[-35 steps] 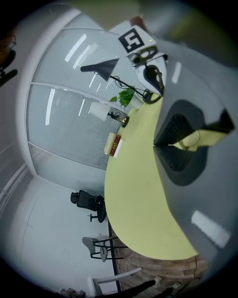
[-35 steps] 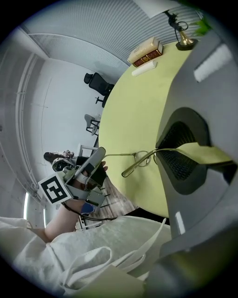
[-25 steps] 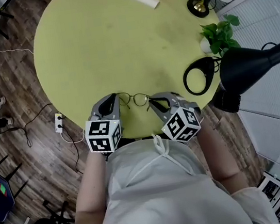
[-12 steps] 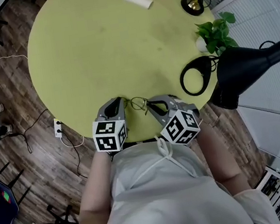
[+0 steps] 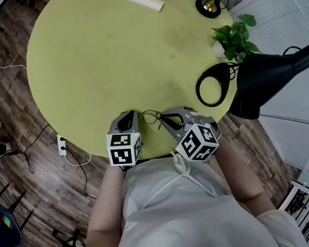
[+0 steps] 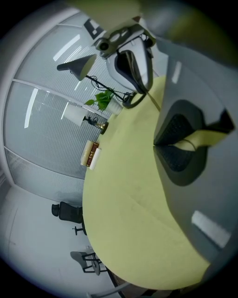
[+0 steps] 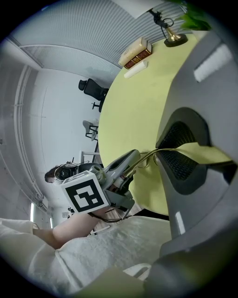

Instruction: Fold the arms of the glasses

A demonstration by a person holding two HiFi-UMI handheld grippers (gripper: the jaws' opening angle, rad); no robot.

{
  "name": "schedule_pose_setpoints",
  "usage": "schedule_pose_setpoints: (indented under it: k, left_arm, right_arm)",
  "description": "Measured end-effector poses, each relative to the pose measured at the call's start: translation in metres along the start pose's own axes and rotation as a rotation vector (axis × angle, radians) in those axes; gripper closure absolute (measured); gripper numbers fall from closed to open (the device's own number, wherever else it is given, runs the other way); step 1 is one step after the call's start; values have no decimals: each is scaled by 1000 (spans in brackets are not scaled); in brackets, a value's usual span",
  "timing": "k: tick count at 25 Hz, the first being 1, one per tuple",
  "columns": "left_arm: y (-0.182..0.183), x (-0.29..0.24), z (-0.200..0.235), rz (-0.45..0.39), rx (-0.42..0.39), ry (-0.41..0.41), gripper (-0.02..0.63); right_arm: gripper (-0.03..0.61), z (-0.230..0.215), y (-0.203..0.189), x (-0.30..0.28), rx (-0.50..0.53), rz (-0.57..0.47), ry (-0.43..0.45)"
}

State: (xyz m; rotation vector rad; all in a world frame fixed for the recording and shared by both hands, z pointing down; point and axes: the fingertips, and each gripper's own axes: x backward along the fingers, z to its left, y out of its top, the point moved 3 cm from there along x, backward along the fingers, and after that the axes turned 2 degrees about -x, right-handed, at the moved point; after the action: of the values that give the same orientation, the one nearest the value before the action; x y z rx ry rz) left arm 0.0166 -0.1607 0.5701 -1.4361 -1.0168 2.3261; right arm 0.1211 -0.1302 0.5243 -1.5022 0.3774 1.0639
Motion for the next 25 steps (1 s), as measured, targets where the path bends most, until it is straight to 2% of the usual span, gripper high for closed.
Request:
schedule_pose_setpoints:
  k: [5, 13, 17, 21, 25]
  left_arm:
    - [-5, -3, 3, 12, 29, -2, 607]
    - [2, 17, 1, -11, 2, -14, 607]
    - [-20, 25, 7, 55, 5, 16, 607]
    - [-39, 19, 13, 103, 72, 29, 607]
    - [-43, 13, 14, 116, 165, 16, 607]
  right_arm:
    - [563, -2, 1, 1, -5, -3, -4]
    - [563, 1, -1, 1, 19, 15, -5]
    - [563, 3, 0, 1, 46, 24, -1]
    - [563, 2, 1, 0, 51, 28, 1]
    - [563, 1, 2, 2, 54, 40, 4]
